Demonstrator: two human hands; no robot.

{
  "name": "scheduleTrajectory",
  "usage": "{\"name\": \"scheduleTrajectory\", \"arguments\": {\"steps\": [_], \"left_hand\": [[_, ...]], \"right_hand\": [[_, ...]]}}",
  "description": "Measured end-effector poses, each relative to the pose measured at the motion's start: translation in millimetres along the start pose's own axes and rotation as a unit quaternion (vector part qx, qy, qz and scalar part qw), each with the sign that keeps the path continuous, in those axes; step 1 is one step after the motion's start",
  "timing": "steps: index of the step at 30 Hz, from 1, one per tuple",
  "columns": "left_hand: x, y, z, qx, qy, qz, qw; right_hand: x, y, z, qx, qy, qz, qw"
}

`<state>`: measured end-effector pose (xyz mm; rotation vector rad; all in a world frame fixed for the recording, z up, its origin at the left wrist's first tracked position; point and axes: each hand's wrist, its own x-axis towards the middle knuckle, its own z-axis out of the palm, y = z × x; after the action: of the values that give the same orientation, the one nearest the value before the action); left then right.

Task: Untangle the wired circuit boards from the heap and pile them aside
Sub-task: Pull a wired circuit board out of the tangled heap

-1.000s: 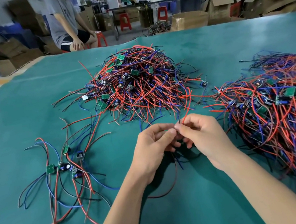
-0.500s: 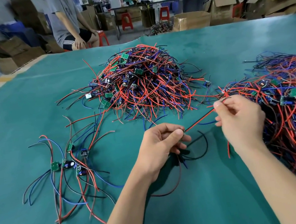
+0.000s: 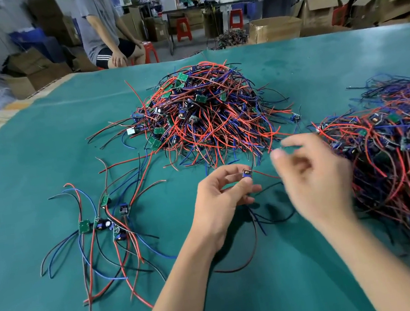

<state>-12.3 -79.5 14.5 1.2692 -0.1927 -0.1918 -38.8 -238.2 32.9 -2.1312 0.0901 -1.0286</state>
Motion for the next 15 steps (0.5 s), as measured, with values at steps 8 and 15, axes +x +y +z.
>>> {"name": "scheduleTrajectory", "arguments": {"steps": [8, 15], "left_hand": [[-2, -2, 1, 0.050, -0.038, -0.001, 0.998], [1, -5, 1, 0.063, -0.023, -0.012, 0.998]], "right_hand": [[-12, -5, 8, 0.005, -0.078, -0.069, 0.995], [28, 8, -39, -0.101, 0.061, -0.078, 0.990]]}}
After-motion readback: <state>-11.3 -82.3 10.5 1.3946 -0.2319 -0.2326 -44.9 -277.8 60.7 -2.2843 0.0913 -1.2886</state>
